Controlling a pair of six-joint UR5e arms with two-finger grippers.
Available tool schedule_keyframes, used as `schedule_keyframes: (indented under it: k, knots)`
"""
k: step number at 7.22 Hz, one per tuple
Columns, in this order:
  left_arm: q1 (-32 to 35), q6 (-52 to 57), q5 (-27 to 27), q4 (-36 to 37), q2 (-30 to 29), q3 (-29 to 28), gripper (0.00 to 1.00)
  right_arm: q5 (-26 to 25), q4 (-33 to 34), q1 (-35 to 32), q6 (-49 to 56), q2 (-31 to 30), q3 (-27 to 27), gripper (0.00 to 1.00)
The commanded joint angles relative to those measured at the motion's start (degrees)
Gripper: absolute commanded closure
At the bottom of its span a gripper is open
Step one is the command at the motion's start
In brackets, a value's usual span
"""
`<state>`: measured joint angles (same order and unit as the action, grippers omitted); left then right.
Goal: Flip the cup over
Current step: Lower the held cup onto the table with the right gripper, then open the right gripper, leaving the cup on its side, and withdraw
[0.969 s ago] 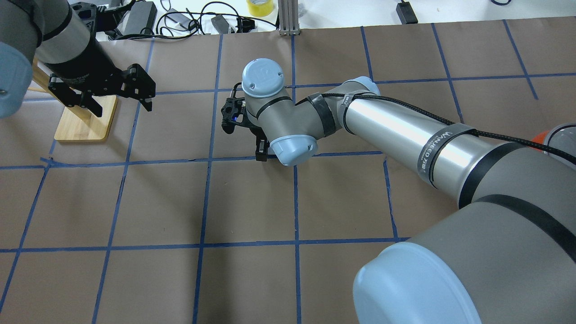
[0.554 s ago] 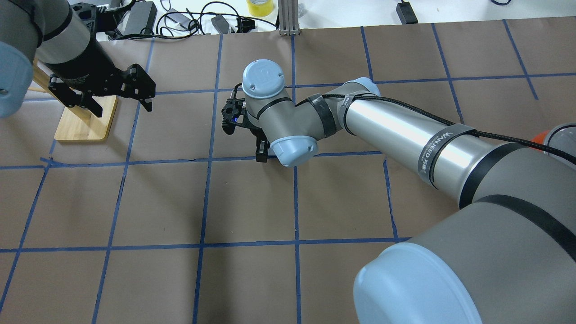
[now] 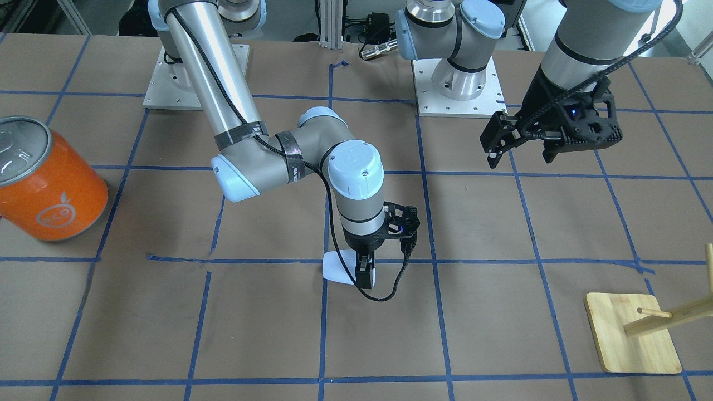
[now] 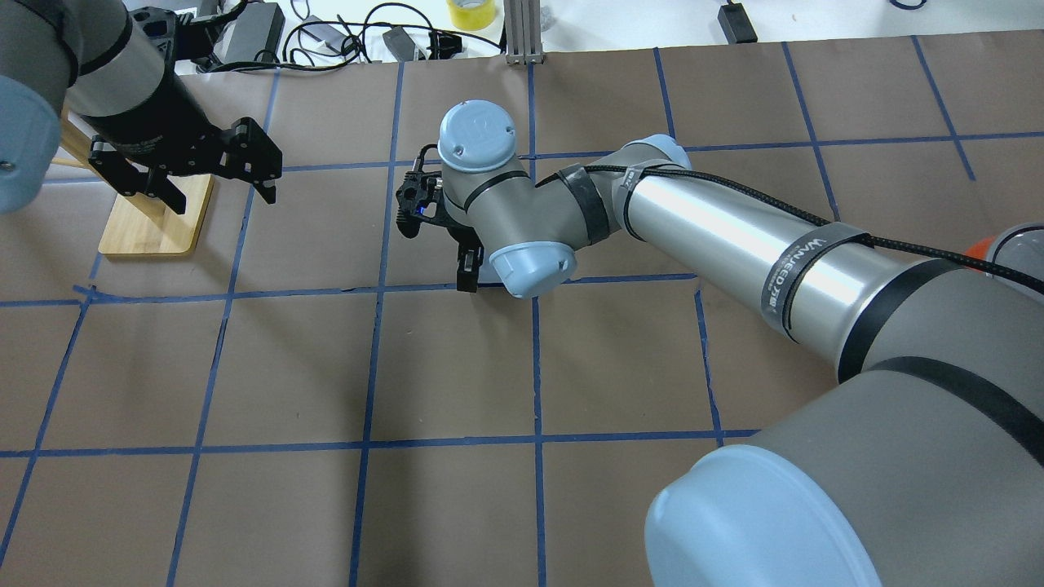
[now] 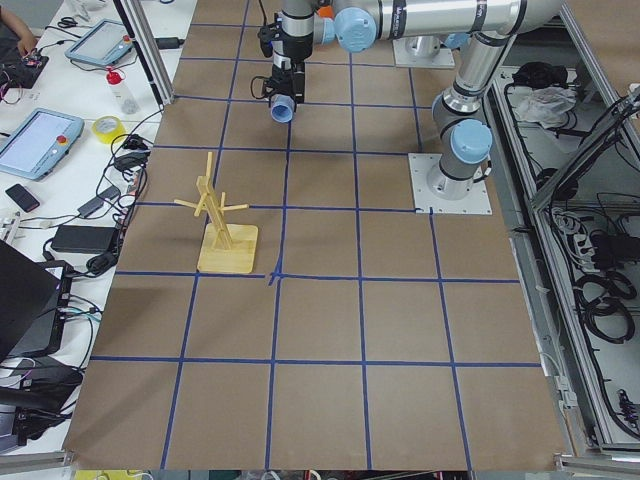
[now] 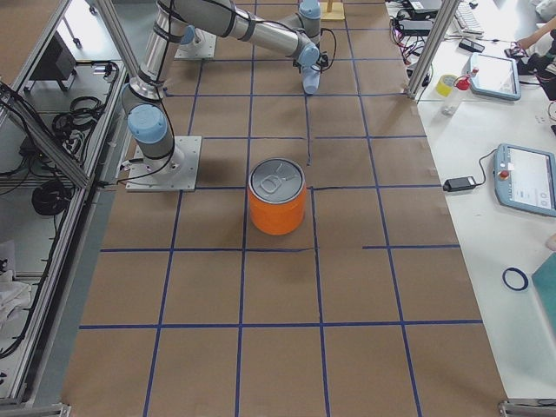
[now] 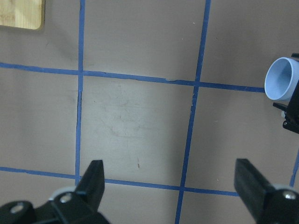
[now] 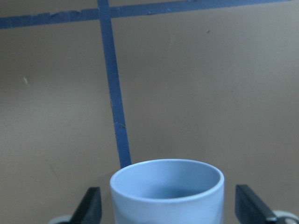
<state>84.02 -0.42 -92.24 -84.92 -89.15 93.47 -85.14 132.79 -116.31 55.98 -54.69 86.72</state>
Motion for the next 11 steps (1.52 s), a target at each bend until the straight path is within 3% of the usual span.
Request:
schedule_keyframes:
  k: [1,4,6,7,8,11]
  knots:
    - [-0.2,0.0,0.0,-0.4,-0.1,-0.1,0.00,0.1,-5.7,1.2,-0.9,-5.7,-0.8,0.00]
    - [0.0,-0.2,-1.5,-0.2,-2.0,0.0,0.00,-0.1,-17.9,7.4,-8.6,-13.3,-0.7,0.00]
    - [0.0,0.3,0.4,0.3,-2.7,0.0,0.00,-0.2,-31.6,15.3,-12.4,-20.3,-0.4,0.00]
    - [0.1,0.1,3.3,2.2,-4.0,0.0,0.00,-0.5,-34.5,19.5,-14.8,-24.8,-0.5,0.00]
    - [0.0,0.5,10.2,5.8,-6.1,0.7,0.00,-1.0,-38.8,22.2,-19.8,-28.9,-0.4,0.00]
    - [0.2,0.9,21.2,19.7,-13.8,6.2,0.00,-2.2,-42.7,24.6,-36.5,-37.5,-0.4,0.00]
